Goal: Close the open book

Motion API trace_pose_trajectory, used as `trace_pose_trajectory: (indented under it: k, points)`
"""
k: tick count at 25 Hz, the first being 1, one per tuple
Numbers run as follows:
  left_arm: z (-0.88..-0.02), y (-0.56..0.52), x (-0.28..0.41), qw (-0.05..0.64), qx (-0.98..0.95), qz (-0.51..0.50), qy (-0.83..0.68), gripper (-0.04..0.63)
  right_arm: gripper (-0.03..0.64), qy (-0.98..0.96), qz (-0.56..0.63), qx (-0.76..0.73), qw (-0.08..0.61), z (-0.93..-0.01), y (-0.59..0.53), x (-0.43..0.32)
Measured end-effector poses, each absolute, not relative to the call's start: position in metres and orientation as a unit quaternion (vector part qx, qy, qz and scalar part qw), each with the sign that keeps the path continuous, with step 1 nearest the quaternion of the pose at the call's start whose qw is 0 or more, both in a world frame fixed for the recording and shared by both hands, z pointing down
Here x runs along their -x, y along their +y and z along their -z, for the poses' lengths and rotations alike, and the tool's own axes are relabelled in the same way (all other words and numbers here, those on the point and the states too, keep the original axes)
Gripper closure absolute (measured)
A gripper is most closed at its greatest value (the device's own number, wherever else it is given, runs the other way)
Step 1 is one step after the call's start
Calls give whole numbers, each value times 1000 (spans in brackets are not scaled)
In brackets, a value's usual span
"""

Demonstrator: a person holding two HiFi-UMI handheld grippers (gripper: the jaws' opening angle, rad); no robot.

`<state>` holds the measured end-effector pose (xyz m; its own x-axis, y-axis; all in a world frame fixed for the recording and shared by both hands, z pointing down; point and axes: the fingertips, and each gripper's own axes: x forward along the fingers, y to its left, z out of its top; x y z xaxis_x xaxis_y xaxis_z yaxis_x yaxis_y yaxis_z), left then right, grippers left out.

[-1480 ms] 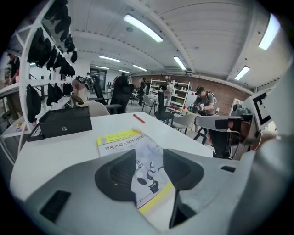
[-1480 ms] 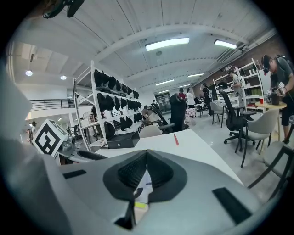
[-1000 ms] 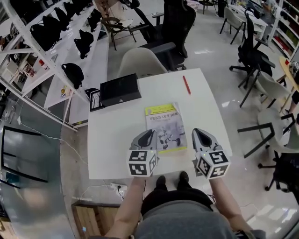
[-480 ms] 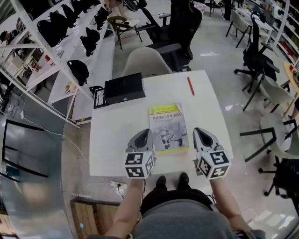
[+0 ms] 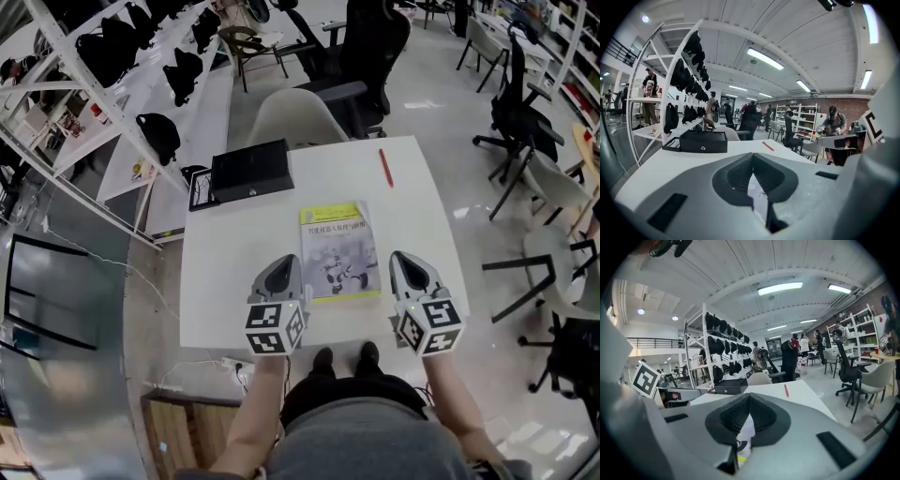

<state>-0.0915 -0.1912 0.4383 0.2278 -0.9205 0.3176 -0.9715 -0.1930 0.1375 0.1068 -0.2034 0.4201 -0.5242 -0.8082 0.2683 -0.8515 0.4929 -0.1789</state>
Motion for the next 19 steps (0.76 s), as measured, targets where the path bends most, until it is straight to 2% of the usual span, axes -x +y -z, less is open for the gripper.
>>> trace_pose_trajectory:
  k: [19]
  points:
    - [-439,-194,91,137,-772,-95,-613,589,615,-857,-142,-490,79,-422,-207,-109]
